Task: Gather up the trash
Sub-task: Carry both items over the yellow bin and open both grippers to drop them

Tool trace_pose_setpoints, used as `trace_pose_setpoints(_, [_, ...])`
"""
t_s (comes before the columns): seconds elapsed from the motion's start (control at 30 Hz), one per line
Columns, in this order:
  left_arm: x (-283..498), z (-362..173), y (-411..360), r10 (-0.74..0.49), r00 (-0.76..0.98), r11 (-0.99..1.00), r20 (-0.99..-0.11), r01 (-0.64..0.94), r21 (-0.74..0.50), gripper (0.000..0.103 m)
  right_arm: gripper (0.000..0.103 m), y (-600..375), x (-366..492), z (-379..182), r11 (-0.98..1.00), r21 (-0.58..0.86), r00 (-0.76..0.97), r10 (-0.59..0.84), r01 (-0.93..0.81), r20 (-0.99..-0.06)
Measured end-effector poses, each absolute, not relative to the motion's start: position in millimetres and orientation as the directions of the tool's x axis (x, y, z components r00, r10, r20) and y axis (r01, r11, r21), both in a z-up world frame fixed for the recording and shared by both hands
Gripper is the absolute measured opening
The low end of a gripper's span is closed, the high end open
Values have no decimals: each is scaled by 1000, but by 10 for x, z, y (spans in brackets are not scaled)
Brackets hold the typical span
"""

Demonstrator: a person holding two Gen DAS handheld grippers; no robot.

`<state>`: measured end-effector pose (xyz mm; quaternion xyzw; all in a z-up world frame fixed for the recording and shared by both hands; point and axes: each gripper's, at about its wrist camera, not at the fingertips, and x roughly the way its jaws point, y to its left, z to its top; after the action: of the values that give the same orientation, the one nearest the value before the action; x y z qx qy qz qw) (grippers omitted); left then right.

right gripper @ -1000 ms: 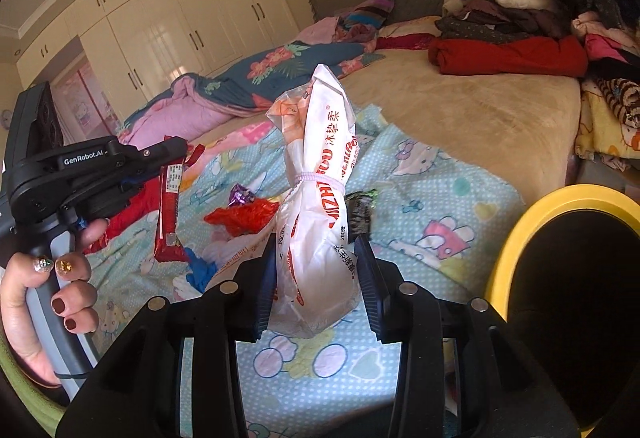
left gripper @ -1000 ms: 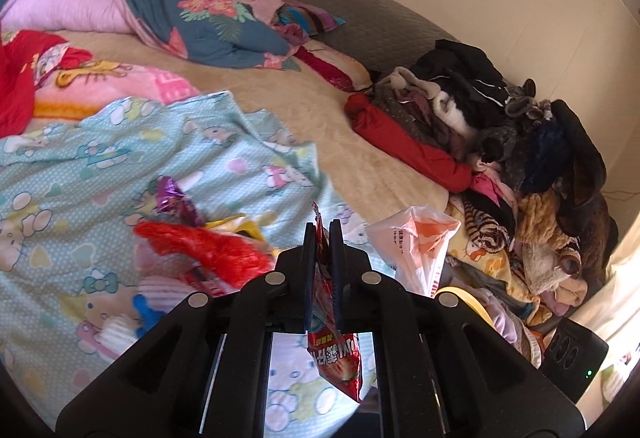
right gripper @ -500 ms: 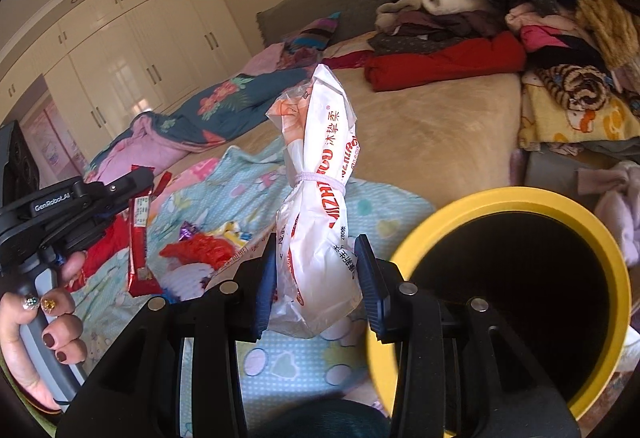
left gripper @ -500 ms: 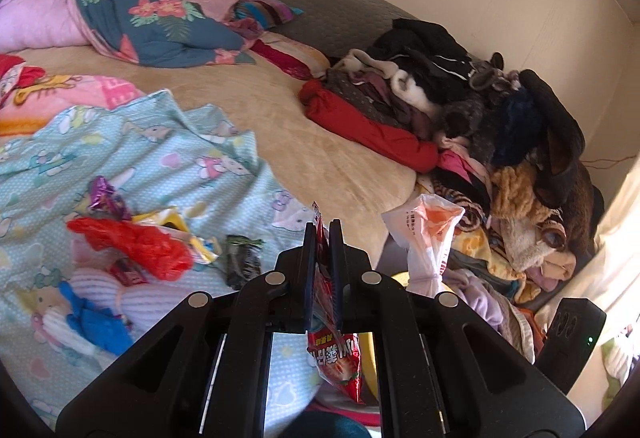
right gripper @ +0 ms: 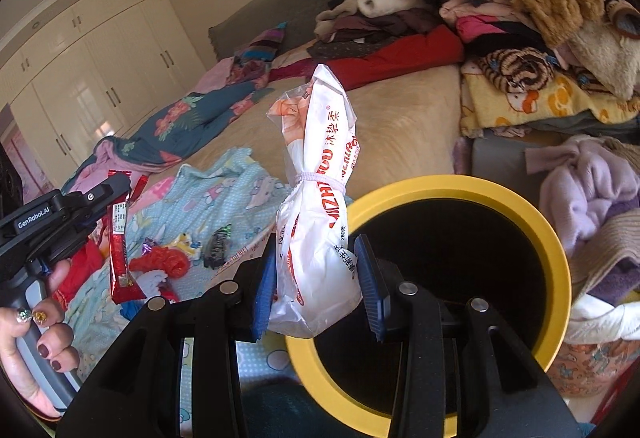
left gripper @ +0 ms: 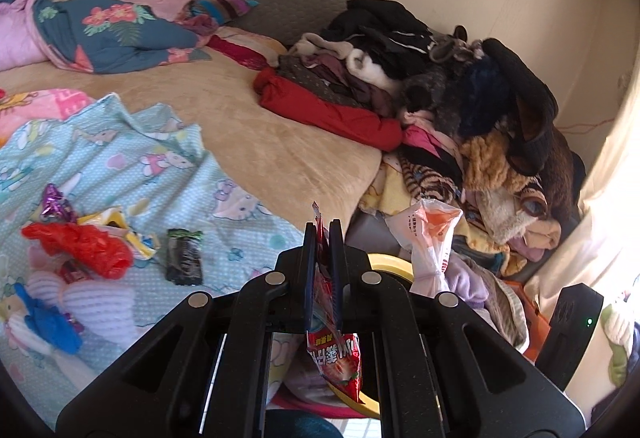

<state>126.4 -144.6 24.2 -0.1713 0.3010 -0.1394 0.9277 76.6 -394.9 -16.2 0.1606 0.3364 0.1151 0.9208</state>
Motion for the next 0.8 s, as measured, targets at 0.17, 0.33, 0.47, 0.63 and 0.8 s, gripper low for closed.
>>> trace_pose_setpoints(0.17, [1318,155,-1683,-383,759,904,-527,191,-381,3,36,-4146,730,-226,921,386,745,292,-50,-600])
trace_pose_setpoints(0.33, [1340,49,-1911,-404,740,905,-537,237,-354,3,36,-4295,742,-367,914,406,735,273,3,-621])
trace_pose_setpoints(0.47, [1391,-80,-2102,-425,719,900,-549,273,-339,3,36,-4402,775,-477,885,463,711,295,47,-638])
trace_pose_setpoints(0.63, [1455,-272,-2298,-438,687,897,-579,296,-328,3,37,-4430,819,-558,887,455,687,280,83,-671])
trace_pose_setpoints(0.8, [1561,-493,-2382,-459,638,887,-618,294,-356,3,39,-4490,778,-586,878,459,693,248,133,-677])
